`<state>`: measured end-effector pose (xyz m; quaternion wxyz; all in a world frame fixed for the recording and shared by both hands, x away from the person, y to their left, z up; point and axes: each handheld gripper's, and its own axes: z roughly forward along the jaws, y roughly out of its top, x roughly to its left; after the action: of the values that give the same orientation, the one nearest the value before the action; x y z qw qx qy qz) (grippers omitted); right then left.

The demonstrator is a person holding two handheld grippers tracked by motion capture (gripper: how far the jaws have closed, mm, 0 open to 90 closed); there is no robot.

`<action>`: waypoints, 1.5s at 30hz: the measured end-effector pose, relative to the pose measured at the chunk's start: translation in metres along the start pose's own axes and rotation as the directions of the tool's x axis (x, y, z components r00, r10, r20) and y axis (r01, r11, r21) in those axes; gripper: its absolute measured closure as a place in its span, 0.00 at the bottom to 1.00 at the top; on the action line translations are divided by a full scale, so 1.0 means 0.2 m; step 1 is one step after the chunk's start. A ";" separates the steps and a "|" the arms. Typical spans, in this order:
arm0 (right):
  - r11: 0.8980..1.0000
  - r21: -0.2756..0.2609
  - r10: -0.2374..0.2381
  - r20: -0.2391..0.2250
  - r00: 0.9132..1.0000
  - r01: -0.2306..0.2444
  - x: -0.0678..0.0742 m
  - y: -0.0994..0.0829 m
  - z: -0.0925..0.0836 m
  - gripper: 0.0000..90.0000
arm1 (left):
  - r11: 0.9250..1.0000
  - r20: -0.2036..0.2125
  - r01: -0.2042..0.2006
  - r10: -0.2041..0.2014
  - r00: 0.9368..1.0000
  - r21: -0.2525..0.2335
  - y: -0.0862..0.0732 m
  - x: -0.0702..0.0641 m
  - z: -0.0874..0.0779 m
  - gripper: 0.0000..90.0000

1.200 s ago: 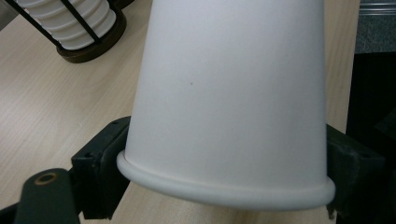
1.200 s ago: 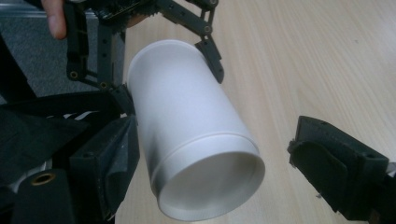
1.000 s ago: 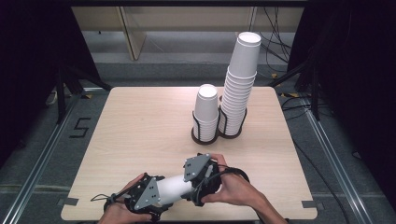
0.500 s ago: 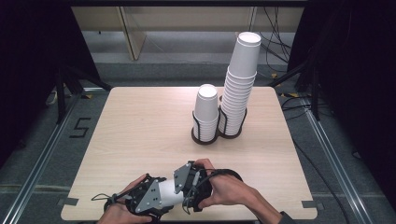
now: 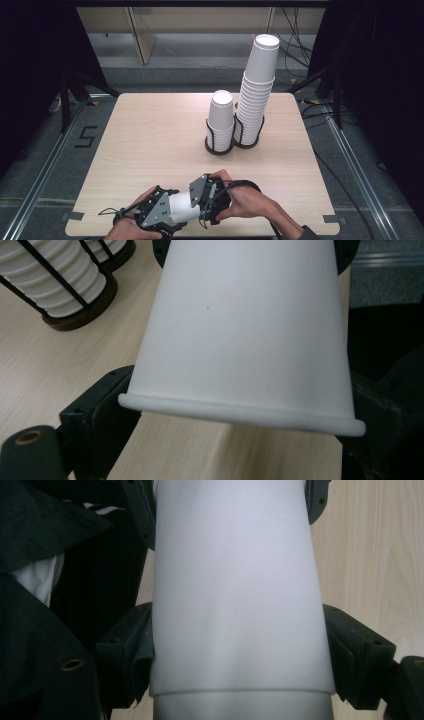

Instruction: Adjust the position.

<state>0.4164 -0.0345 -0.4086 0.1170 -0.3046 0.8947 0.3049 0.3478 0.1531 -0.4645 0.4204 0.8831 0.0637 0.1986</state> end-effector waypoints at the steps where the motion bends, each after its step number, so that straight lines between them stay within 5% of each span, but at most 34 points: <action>1: 0.998 0.020 0.054 -0.012 0.998 -0.054 0.02 -0.01 -0.02 0.26 | 0.993 -0.001 0.115 -0.115 0.993 -0.028 -0.01 -0.03 0.00 0.10; 2: 0.869 0.168 0.469 0.022 0.883 -0.465 0.16 -0.02 -0.11 0.26 | 0.988 0.017 0.141 -0.140 0.990 -0.062 -0.02 -0.02 -0.01 0.10; 3: 0.869 0.168 0.469 0.022 0.883 -0.465 0.16 -0.02 -0.11 0.26 | 0.984 0.022 0.160 -0.159 0.987 -0.082 -0.02 -0.01 -0.01 0.10; 4: 0.871 0.110 0.481 0.014 0.877 -0.479 0.17 -0.05 -0.13 0.26 | 0.969 0.033 0.202 -0.199 0.979 -0.140 -0.03 0.00 -0.02 0.09; 5: 0.858 0.068 0.510 0.002 0.860 -0.509 0.18 -0.07 -0.14 0.26 | 0.962 0.041 0.225 -0.221 0.974 -0.156 -0.04 0.01 -0.03 0.09; 6: 0.858 0.068 0.510 0.002 0.860 -0.509 0.18 -0.07 -0.14 0.26 | 0.962 0.041 0.225 -0.221 0.974 -0.156 -0.04 0.01 -0.03 0.10; 7: 0.852 0.007 0.523 0.007 0.852 -0.523 0.20 -0.11 -0.16 0.26 | 0.955 0.050 0.244 -0.238 0.970 -0.171 -0.04 0.01 -0.04 0.10; 10: 0.842 -0.047 0.539 0.022 0.842 -0.537 0.21 -0.15 -0.19 0.26 | 0.919 0.082 0.322 -0.311 0.947 -0.229 -0.05 0.03 -0.04 0.11; 11: 0.829 -0.073 0.557 0.024 0.830 -0.554 0.22 -0.16 -0.20 0.26 | 0.912 0.087 0.336 -0.324 0.942 -0.237 -0.06 0.03 -0.04 0.10; 13: 0.813 -0.109 0.576 0.003 0.817 -0.573 0.24 -0.18 -0.21 0.26 | 0.898 0.106 0.362 -0.346 0.932 -0.249 -0.05 0.03 -0.04 0.11; 14: 0.812 -0.125 0.576 0.010 0.818 -0.570 0.24 -0.19 -0.22 0.26 | 0.899 0.107 0.361 -0.345 0.933 -0.250 -0.05 0.03 -0.04 0.11; 15: 0.799 -0.140 0.589 -0.015 0.808 -0.585 0.25 -0.19 -0.22 0.26 | 0.898 0.109 0.363 -0.346 0.932 -0.250 -0.05 0.03 -0.03 0.09; 18: 0.808 -0.164 0.570 -0.029 0.821 -0.566 0.25 -0.20 -0.21 0.26 | 0.895 0.126 0.364 -0.342 0.931 -0.258 -0.05 0.03 -0.02 0.06; 19: 0.798 -0.186 0.575 -0.049 0.817 -0.573 0.25 -0.19 -0.21 0.26 | 0.884 0.135 0.380 -0.356 0.925 -0.272 -0.05 0.02 -0.02 0.06; 24: 0.798 -0.198 0.566 -0.073 0.821 -0.569 0.25 -0.18 -0.19 0.26 | 0.878 0.154 0.378 -0.347 0.925 -0.293 -0.03 0.01 -0.02 0.04; 32: 0.796 -0.201 0.566 -0.089 0.820 -0.571 0.25 -0.17 -0.16 0.26 | 0.849 0.181 0.397 -0.355 0.917 -0.348 -0.03 0.01 -0.03 0.06; 33: 0.793 -0.203 0.568 -0.095 0.817 -0.575 0.25 -0.18 -0.15 0.26 | 0.858 0.166 0.386 -0.349 0.922 -0.340 -0.03 0.01 -0.03 0.06; 38: 0.793 -0.188 0.570 -0.103 0.815 -0.579 0.25 -0.19 -0.12 0.27 | 0.866 0.163 0.351 -0.312 0.936 -0.356 -0.03 0.01 -0.03 0.10; 39: 0.793 -0.188 0.570 -0.103 0.815 -0.579 0.25 -0.19 -0.12 0.27 | 0.866 0.163 0.351 -0.312 0.936 -0.356 -0.03 0.01 -0.03 0.11; 41: 0.791 -0.178 0.576 -0.103 0.811 -0.585 0.25 -0.20 -0.11 0.27 | 0.878 0.145 0.336 -0.304 0.941 -0.341 -0.02 0.01 -0.04 0.13; 45: 0.794 -0.165 0.577 -0.098 0.811 -0.585 0.26 -0.20 -0.10 0.27 | 0.879 0.149 0.335 -0.301 0.942 -0.340 -0.02 0.00 -0.04 0.14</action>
<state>0.3996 -0.0964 -0.4318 -0.0306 -0.0314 0.9145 0.4023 0.3448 0.1622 -0.4624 0.6044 0.7764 0.1512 0.0946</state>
